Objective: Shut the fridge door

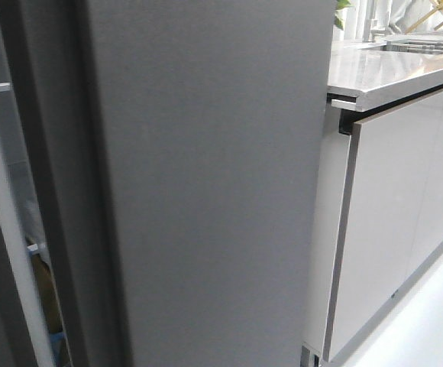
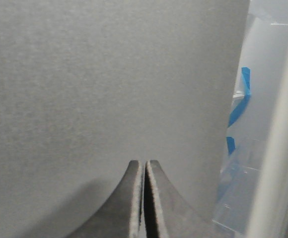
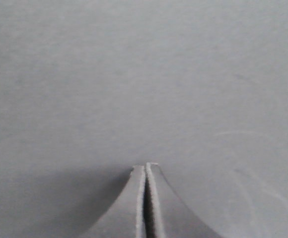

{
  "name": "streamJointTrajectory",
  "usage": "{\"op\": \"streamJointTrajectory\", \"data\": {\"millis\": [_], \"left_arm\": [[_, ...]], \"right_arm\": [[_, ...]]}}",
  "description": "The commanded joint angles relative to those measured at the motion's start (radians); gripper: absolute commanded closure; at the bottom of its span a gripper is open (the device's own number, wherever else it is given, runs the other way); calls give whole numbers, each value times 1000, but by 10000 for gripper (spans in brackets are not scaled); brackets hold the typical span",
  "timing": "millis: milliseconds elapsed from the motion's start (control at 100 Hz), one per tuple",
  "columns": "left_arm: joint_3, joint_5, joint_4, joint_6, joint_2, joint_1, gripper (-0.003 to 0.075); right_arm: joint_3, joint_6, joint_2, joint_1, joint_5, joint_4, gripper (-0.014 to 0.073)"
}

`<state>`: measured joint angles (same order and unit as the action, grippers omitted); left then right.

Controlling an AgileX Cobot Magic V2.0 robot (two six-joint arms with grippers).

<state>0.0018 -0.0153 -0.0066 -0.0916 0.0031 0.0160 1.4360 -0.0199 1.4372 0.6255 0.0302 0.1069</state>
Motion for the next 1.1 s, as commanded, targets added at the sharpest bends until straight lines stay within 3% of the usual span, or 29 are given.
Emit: {"op": "streamJointTrajectory", "data": {"millis": [0,520,830,1090], "left_arm": [[28,-77,-2,-4,19,8,741],[28,-77,-2,-4,19,8,741],[28,-77,-2,-4,19,8,741],[28,-77,-2,-4,19,8,741]], "right_arm": [[54,-2,43,3,99,-7,670],[201,-2,205,3,52,-7,670],[201,-2,193,-60,-30,-7,670],[105,-2,62,-119,-39,-59,670]]}}
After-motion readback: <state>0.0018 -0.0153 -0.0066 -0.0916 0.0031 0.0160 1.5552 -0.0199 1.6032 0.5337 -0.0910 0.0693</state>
